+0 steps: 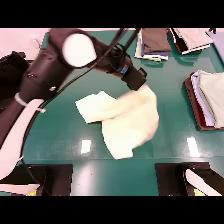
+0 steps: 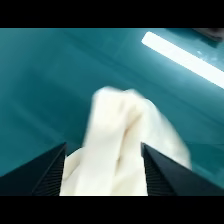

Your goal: Fold the shirts.

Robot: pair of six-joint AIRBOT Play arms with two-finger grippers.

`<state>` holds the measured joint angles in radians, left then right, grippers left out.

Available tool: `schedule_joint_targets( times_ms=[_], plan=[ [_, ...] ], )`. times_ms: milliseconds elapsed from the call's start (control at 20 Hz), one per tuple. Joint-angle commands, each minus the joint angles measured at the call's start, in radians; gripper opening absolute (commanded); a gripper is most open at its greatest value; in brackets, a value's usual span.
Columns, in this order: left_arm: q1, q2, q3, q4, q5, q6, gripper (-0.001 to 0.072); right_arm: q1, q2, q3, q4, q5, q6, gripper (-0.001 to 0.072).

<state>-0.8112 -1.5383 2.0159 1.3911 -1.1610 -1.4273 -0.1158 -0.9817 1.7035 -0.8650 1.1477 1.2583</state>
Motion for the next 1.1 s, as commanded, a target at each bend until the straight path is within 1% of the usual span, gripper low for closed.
schedule_joint_targets(
  times_ms=[0,100,200,300,400,500,600,700,800,900,950,1050],
  plan=[
    [0.121,-0.042,0.024,0.023,-0.099,-0.061,0.0544,-0.037,0.019,0.007,0.0,0.012,0.002,0.0023],
    [0.278,-0.042,-0.01,0.021,-0.178,-0.133,0.0544,-0.037,0.032,0.007,-0.001,0.012,0.001,0.0022],
    [0.422,-0.042,-0.091,0.012,-0.186,-0.172,0.0544,-0.037,0.033,0.007,0.0,0.016,0.001,0.0022],
    [0.536,-0.043,-0.205,-0.035,-0.181,-0.172,0.0544,-0.037,0.029,0.006,-0.001,0.032,0.001,0.0023],
    [0.614,-0.043,-0.34,-0.073,-0.154,-0.169,0.0544,-0.037,0.015,0.006,0.001,0.057,0.001,0.0022],
    [0.657,-0.043,-0.472,-0.076,-0.101,-0.159,0.0544,-0.037,-0.003,0.007,0.001,0.088,0.002,0.0022],
    [0.672,-0.043,-0.589,-0.083,-0.042,-0.134,0.0544,-0.037,-0.023,0.007,0.002,0.116,0.007,0.0022],
    [0.673,-0.043,-0.677,-0.09,0.025,-0.128,0.0544,-0.035,-0.042,0.007,0.002,0.127,0.022,0.0022],
    [0.673,-0.043,-0.729,-0.138,0.073,-0.1,0.0544,-0.034,-0.058,0.007,0.002,0.136,0.025,0.0022],
    [0.666,-0.045,-0.753,-0.214,0.109,-0.053,0.0543,-0.034,-0.071,0.007,0.002,0.151,0.025,0.0022],
    [0.66,-0.051,-0.757,-0.246,0.113,-0.041,0.0543,-0.034,-0.077,0.006,0.002,0.162,0.025,0.0022],
    [0.637,-0.069,-0.758,-0.261,0.111,-0.036,0.0544,-0.034,-0.085,0.006,0.002,0.177,0.026,0.0023]
  ],
)
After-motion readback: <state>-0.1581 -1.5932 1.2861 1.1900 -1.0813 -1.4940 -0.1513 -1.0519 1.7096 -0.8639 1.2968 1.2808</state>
